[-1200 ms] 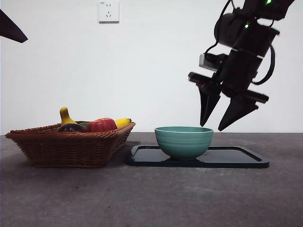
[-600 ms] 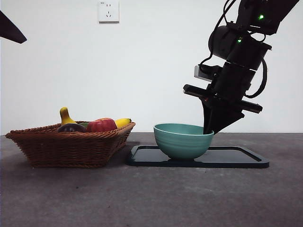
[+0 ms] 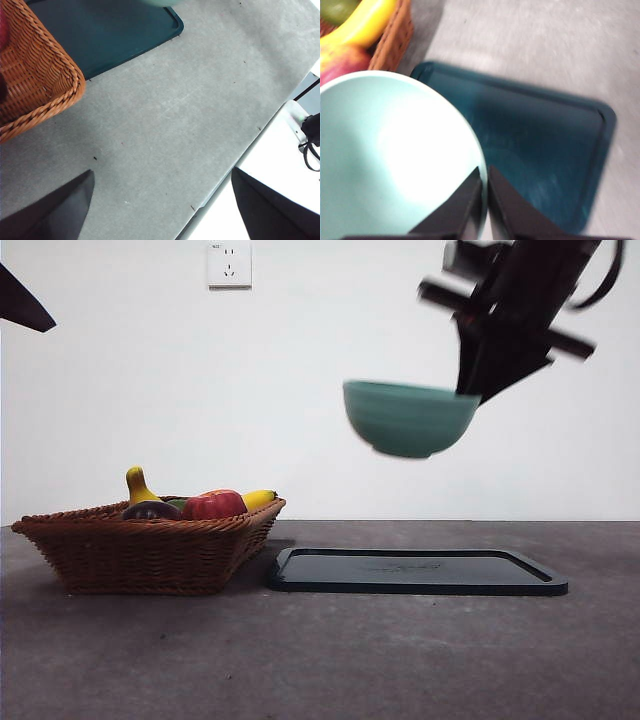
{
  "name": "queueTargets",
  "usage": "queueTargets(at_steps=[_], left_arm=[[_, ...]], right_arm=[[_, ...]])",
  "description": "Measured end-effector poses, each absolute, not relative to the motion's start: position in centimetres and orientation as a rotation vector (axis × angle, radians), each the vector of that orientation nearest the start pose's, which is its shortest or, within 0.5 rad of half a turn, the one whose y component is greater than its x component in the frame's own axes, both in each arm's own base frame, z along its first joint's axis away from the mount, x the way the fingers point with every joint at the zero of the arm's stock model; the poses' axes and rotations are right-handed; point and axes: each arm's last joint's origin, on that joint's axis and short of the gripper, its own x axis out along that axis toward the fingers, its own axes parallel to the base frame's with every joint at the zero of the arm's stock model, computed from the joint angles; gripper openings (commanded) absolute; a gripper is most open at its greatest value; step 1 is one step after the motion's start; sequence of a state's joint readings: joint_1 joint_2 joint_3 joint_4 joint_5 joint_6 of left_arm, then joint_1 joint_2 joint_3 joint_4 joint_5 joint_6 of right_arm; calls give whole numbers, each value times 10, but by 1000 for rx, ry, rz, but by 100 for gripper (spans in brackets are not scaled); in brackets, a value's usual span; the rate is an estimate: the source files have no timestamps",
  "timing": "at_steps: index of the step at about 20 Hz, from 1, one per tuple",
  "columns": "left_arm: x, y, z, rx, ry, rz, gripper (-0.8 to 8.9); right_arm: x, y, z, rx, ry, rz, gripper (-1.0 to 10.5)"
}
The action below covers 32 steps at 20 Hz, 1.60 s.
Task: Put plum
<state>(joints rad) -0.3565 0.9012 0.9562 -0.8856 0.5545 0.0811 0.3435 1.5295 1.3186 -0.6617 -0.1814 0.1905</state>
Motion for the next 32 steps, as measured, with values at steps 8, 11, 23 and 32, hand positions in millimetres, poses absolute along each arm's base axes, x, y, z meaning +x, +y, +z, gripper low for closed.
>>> queueTargets(at_steps=[8, 11, 23, 32], left_arm=[[144, -70, 316, -14, 819, -890, 433], [144, -70, 316, -14, 819, -890, 433], [144, -70, 316, -14, 820, -890, 433], [144, -70, 316, -14, 820, -890, 433]], right_arm=[[223, 108, 348, 24, 862, 517, 8], [210, 113, 325, -3, 906, 552, 8], [215, 139, 214, -5, 1080, 550, 8], [225, 145, 194, -18, 1139, 538, 8]])
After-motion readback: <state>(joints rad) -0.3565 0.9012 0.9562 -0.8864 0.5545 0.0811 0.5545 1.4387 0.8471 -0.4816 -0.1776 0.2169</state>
